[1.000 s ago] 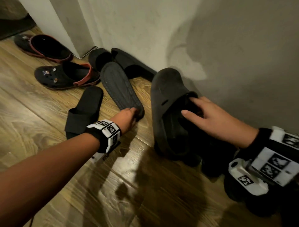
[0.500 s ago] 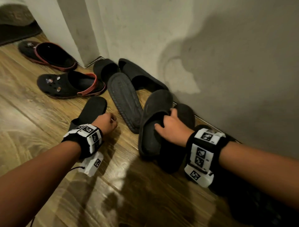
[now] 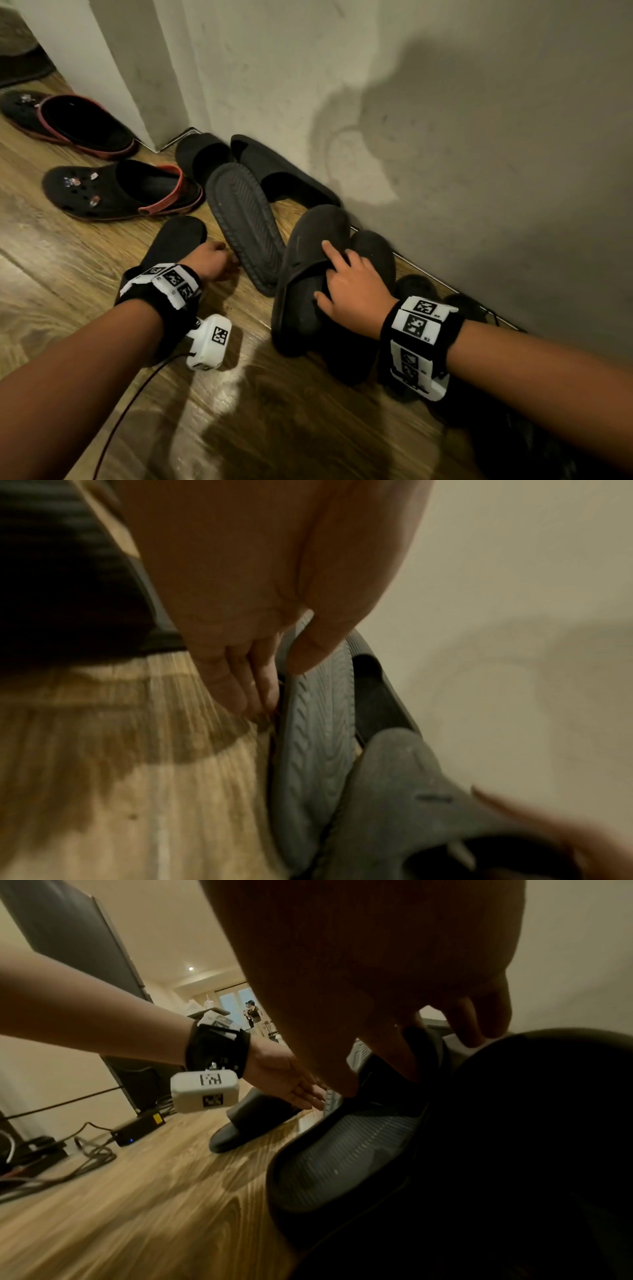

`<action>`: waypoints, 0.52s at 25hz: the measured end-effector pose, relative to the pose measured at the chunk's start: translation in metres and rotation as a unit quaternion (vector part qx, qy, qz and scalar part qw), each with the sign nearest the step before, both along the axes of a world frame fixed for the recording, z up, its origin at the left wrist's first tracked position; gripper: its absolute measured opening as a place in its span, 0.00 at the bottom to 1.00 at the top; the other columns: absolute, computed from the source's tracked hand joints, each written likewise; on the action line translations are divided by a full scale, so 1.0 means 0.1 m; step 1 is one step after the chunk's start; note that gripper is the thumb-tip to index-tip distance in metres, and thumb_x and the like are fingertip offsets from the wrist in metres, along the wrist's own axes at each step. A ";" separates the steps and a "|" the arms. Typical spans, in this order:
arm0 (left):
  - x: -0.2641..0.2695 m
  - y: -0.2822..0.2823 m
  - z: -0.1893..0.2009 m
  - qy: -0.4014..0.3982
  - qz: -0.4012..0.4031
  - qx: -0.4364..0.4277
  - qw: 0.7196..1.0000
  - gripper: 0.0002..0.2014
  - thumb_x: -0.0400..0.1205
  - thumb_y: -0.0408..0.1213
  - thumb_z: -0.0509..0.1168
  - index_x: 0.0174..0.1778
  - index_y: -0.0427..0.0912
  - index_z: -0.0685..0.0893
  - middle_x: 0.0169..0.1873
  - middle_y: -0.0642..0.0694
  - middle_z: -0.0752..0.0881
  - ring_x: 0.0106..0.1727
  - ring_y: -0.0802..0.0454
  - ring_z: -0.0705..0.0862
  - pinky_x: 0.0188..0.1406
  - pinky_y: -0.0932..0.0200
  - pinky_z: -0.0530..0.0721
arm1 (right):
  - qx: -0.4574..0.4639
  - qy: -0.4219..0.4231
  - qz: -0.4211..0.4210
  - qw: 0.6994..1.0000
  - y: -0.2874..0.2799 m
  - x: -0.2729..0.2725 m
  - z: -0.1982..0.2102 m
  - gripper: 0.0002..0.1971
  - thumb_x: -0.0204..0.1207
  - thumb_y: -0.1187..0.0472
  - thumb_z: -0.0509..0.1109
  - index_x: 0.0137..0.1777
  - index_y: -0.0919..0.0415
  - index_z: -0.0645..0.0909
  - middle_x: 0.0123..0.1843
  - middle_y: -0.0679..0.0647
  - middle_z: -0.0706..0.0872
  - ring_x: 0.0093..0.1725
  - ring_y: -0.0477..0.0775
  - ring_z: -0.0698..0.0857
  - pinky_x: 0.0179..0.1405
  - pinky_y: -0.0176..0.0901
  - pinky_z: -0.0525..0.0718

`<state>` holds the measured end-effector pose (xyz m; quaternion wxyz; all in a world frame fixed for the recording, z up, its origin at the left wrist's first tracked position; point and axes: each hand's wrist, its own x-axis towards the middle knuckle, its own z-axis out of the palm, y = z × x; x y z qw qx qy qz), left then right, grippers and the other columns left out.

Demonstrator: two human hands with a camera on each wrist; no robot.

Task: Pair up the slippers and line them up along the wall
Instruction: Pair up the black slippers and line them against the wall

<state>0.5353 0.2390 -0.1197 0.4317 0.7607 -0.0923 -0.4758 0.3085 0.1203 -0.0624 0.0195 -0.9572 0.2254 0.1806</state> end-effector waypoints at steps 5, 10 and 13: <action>0.03 -0.03 0.15 0.068 0.129 -0.098 0.984 0.13 0.84 0.27 0.56 0.33 0.37 0.78 0.26 0.43 0.82 0.18 0.57 0.82 0.21 0.68 0.81 | -0.055 0.003 0.054 0.997 -0.10 -0.02 -0.05 0.27 0.83 0.45 0.56 0.67 0.68 0.79 0.87 0.59 0.54 0.65 0.66 0.76 0.62 0.58 0.73; 0.06 -0.11 0.39 -0.117 0.060 -0.130 0.983 0.05 0.83 0.36 0.63 0.49 0.44 0.84 0.33 0.51 0.81 0.31 0.59 0.78 0.34 0.62 0.74 | -0.067 0.032 0.070 0.995 0.05 0.09 -0.11 0.26 0.84 0.46 0.56 0.66 0.68 0.80 0.84 0.64 0.59 0.65 0.66 0.75 0.64 0.56 0.71; -0.04 -0.20 0.45 -0.186 0.037 -0.104 0.976 0.10 0.80 0.31 0.65 0.56 0.37 0.83 0.37 0.45 0.81 0.36 0.53 0.79 0.39 0.62 0.76 | -0.071 0.039 0.052 0.995 0.14 0.17 -0.08 0.26 0.84 0.46 0.55 0.64 0.67 0.81 0.81 0.67 0.63 0.64 0.68 0.74 0.64 0.56 0.70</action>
